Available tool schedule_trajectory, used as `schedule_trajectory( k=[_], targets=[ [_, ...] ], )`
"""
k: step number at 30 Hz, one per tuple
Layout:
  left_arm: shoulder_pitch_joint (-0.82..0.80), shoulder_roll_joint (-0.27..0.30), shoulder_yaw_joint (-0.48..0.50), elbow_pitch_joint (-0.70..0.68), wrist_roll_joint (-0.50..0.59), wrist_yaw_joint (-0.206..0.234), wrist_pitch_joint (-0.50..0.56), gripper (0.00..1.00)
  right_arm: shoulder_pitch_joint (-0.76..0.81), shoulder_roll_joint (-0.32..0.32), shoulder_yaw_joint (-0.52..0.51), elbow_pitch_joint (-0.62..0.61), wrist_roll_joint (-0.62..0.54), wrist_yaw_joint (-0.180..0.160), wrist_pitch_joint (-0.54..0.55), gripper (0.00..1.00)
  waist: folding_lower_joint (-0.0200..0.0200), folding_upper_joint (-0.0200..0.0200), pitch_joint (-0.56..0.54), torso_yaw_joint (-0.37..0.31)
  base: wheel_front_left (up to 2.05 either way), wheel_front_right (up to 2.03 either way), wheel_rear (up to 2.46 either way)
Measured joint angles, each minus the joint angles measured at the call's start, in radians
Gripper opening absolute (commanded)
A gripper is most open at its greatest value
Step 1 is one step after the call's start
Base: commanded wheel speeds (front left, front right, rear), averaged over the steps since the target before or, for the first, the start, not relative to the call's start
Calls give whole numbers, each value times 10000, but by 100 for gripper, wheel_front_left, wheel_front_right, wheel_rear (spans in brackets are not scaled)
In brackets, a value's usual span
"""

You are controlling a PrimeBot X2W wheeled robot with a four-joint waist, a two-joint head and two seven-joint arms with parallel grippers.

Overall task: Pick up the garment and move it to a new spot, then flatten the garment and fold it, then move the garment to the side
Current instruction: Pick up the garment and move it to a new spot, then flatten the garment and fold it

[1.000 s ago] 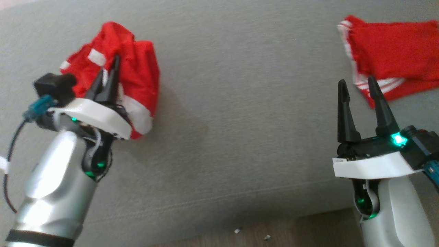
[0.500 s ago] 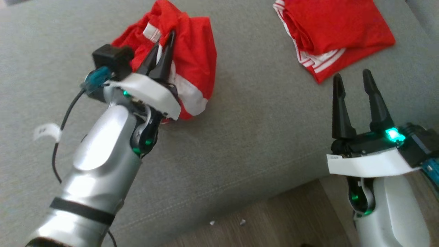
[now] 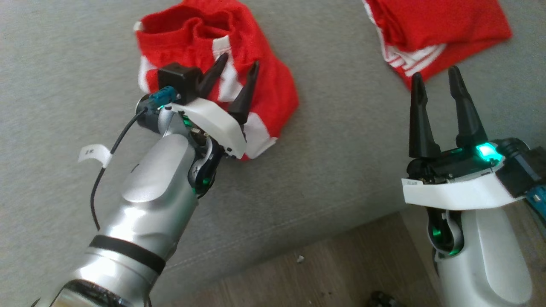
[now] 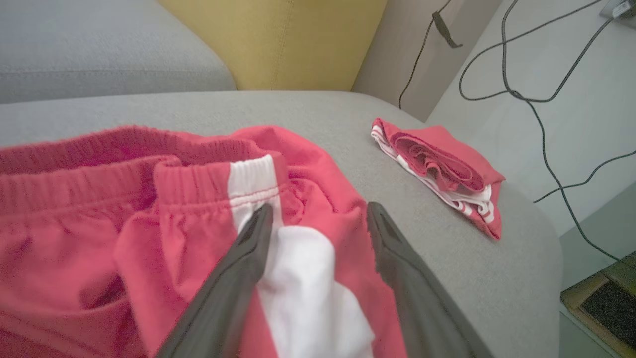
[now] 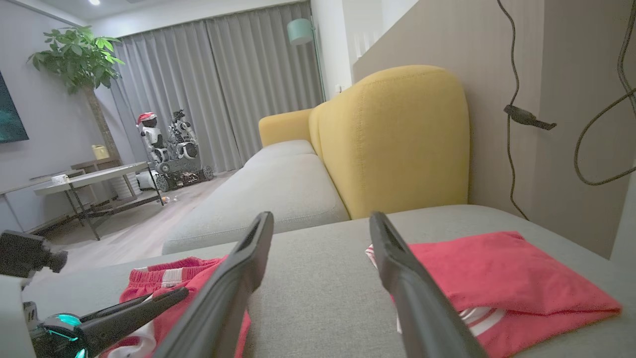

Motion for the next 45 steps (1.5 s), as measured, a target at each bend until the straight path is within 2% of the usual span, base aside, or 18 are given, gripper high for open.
schedule_trajectory(
  k=[6, 7, 14, 21, 24, 27, 30, 34, 38, 45],
  targets=[
    [467, -69, 416, -1304, -138, -35, -13, 100, 164, 4, -173, 244, 374, 0, 0, 100, 0, 0, -444, 1009, 0, 0, 0],
    [467, -69, 416, -1304, -138, -35, -13, 100, 164, 4, -173, 244, 374, 0, 0, 100, 0, 0, -444, 1009, 0, 0, 0],
    [2720, -67, 1379, -2523, 151, 240, -13, 100, 803, 6, -222, 817, 428, 0, 0, 100, 0, 0, -1443, 2397, 0, 0, 0],
    [4956, -52, 2945, -4635, 1858, 830, -13, 100, 1620, 12, -449, 888, 330, 0, 0, 100, 0, 0, -2674, 3562, 0, 0, 0],
    [6662, -36, 3866, -6013, 2504, 851, -13, 100, 2205, 25, -481, 727, 230, -2, 0, 100, -1, 0, -3343, 4002, 0, 0, 0],
    [7826, -4, 4633, -6926, 2949, 851, -13, 100, 2547, 48, -491, 543, 29, -2, 2, 100, 0, 0, -3722, 4166, 0, 0, 0],
    [8758, 12, 5003, -7651, 3384, 719, -13, 100, 2871, 69, -558, 261, -109, 0, 2, 100, -1, 0, -3975, 4209, 0, 0, 0],
    [9663, 12, 5058, -8067, 3825, 545, -13, 100, 3379, 69, -477, 81, 81, -2, 0, 100, -1, 1, -4127, 4120, 0, 0, 0],
    [10237, 12, 5014, -8203, 4550, 546, -13, 100, 3765, 92, -263, 128, 71, -2, 2, 100, -1, 0, -4237, 4012, 0, 0, 0],
    [10559, 15, 4964, -8226, 4771, 570, -13, 100, 3792, 92, -148, 140, 71, -2, 2, 100, -1, 0, -4243, 3980, 0, 0, 0]
  ],
)
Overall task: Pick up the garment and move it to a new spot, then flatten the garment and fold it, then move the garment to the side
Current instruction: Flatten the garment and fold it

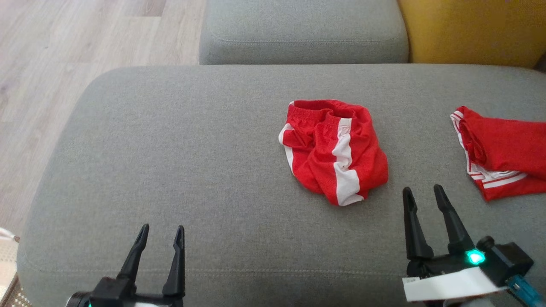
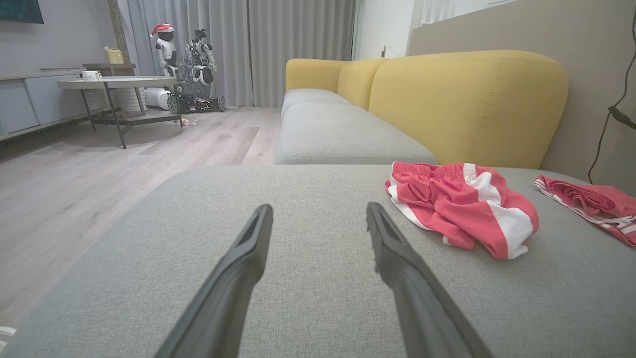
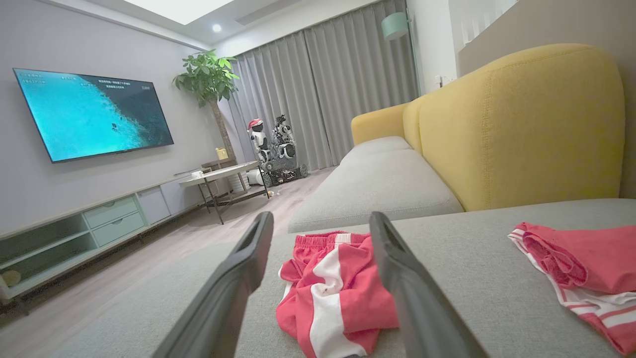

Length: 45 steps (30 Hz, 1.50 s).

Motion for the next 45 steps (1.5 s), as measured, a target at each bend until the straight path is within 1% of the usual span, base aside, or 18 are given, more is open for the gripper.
schedule_trajectory(
  k=[12, 22, 25, 27, 28, 30, 32, 37, 40, 42, 45],
  targets=[
    [-12, 4, -151, 46, 84, -13, 0, 100, -12, 0, 40, 61, 0, 0, 0, 100, 0, 0, 33, 115, 0, 0, 0],
    [-20, 6, -334, 77, 77, -23, 0, 100, -12, 0, 54, 111, 0, 0, 0, 100, 0, 0, 72, 66, 0, 0, 0],
    [-76, 8, -382, 121, -65, -341, 0, 100, -21, 0, 69, 113, 0, 0, 0, 100, 0, 0, 131, 9, 0, 0, 0],
    [-323, 69, -462, 253, -268, -702, 0, 100, -43, 0, 96, 113, 0, 0, 0, 100, 0, 0, 228, -51, 0, 0, 0],
    [-570, 188, -600, 380, -313, -846, 0, 100, -64, 0, 125, 111, -6, 0, 0, 100, 0, 0, 289, -82, 0, 0, 0],
    [-1330, 562, -966, 485, -414, -995, 0, 100, -100, 0, 150, 107, -50, 0, 0, 100, 0, 0, 438, -148, 0, 0, 0],
    [-2427, 1034, -1419, 606, -717, -993, 0, 100, -214, 0, 119, 100, 13, 0, 2, 100, 0, 0, 624, -231, 0, 0, 0],
    [-5595, 2660, -3421, 1020, -2347, -1043, -19, 100, -1028, -15, 153, -165, -63, 0, 2, 100, 0, 0, 1426, -514, 0, 0, 0],
    [-7592, 3446, -4648, 1716, -3308, -1064, 128, 100, -1609, -21, 8, -343, -100, 0, 2, 100, 1, 0, 2065, -714, 0, 0, 0],
    [-8884, 3856, -5553, 2080, -3940, -1062, 537, 100, -1881, -23, -148, -458, -86, 0, 0, 100, 1, 0, 2510, -854, 0, 0, 0],
    [-10668, 4176, -6991, 2533, -4980, -1062, 1298, 100, -2151, -35, -217, -558, -86, 0, 0, 100, 1, 0, 3146, -1075, 0, 0, 0]
  ],
)
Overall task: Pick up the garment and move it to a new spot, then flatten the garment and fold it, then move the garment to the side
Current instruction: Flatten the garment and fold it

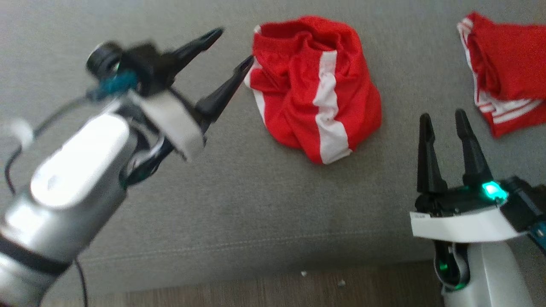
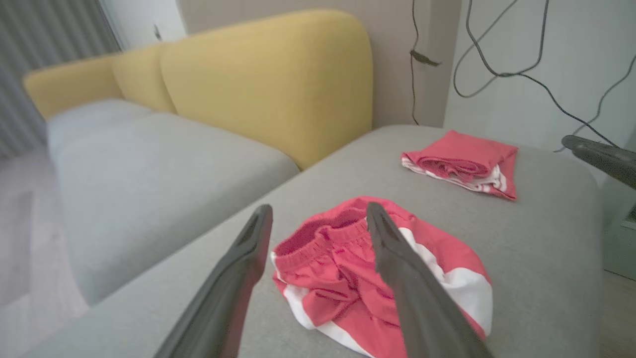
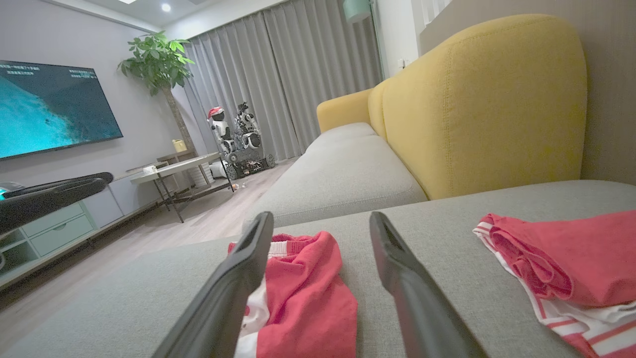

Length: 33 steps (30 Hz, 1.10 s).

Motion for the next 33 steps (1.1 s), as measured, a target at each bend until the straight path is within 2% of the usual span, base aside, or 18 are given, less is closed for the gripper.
schedule_trajectory(
  k=[5, 8, 12, 16, 25, 33],
  targets=[
    [-2268, 314, -2119, 433, -2031, -2, 905, 100, -581, 6, -8, -98, 236, 0, 0, 100, 1, 0, 880, -476, 0, 0, 0],
    [-3537, 667, -3373, 604, -2466, -2, 1465, 100, -835, 4, -173, -253, 583, 0, 0, 100, 1, 0, 1330, -782, 0, 0, 0],
    [-5125, 834, -4560, 656, -2901, -4, 2042, 100, -1112, 6, -322, -318, 640, 0, -2, 100, 1, 0, 1902, -1120, 0, 0, 0],
    [-5936, 892, -4757, 587, -2777, -2, 2606, 100, -1317, 10, -489, -451, 851, 0, -2, 100, 1, 0, 2338, -1440, 0, 0, 0],
    [-5921, 940, -4842, -625, -2462, -4, 4368, 100, -1596, 12, -510, -690, 1168, 0, -2, 100, 1, -1, 2922, -2099, 0, 0, 0],
    [-5925, 1237, -4844, -995, -2209, -4, 4924, 100, -1627, 13, -360, -729, 1252, 0, -2, 100, 1, 0, 3079, -2549, 0, 0, 0]
  ],
)
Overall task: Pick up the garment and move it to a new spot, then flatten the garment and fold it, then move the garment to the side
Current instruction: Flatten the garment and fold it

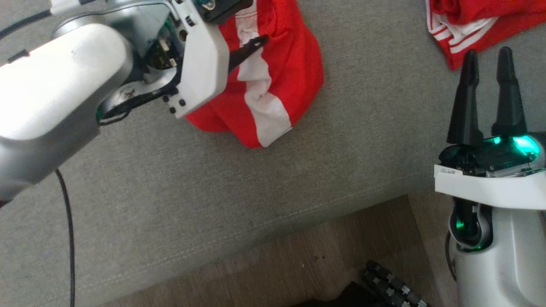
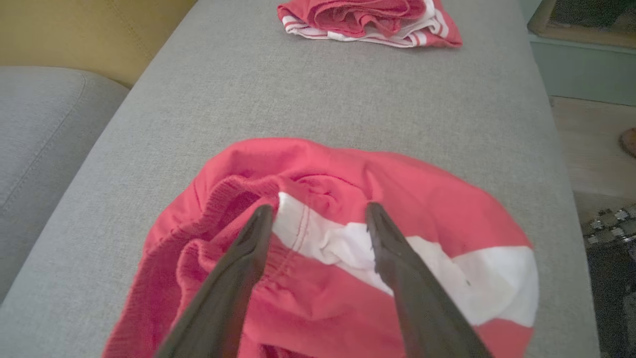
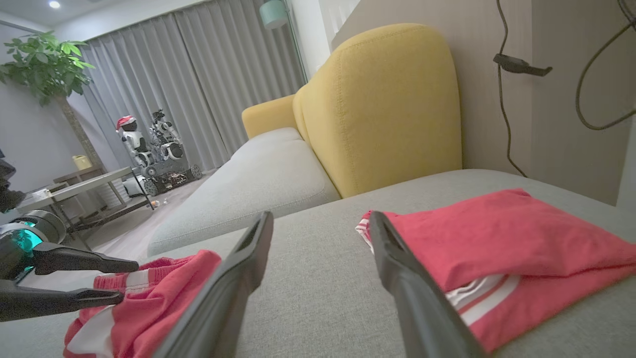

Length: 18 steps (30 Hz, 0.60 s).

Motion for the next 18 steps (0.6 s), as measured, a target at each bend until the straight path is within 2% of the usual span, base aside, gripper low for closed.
schedule_trajectory(
  k=[7, 15, 16, 17, 18],
  targets=[
    [-10, 134, -2, 165, 430, 0, 111, 100, 1, 2, 100, 0, 0, 0, 0, 100, 0, 0, 42, -296, 0, 0, 0],
    [-9, 290, -2, 439, 221, 0, 186, 100, 1, 2, 190, 0, -23, 0, 0, 100, 0, 0, 29, -471, 0, 0, 0],
    [-9, 320, -2, 470, 163, 0, 284, 78, 1, 2, 224, 0, -36, 0, 0, 100, 0, 0, 22, -480, 0, 0, 0],
    [-9, 347, -2, 481, 111, 0, 372, 38, 1, 2, 251, 0, -46, 0, 0, 100, 0, 0, 17, -484, 0, 0, 0],
    [-8, 364, -2, 479, 27, 0, 430, 22, 2, 2, 267, -2, -63, 0, 0, 100, 0, 0, 14, -488, 0, 0, 0]
  ],
)
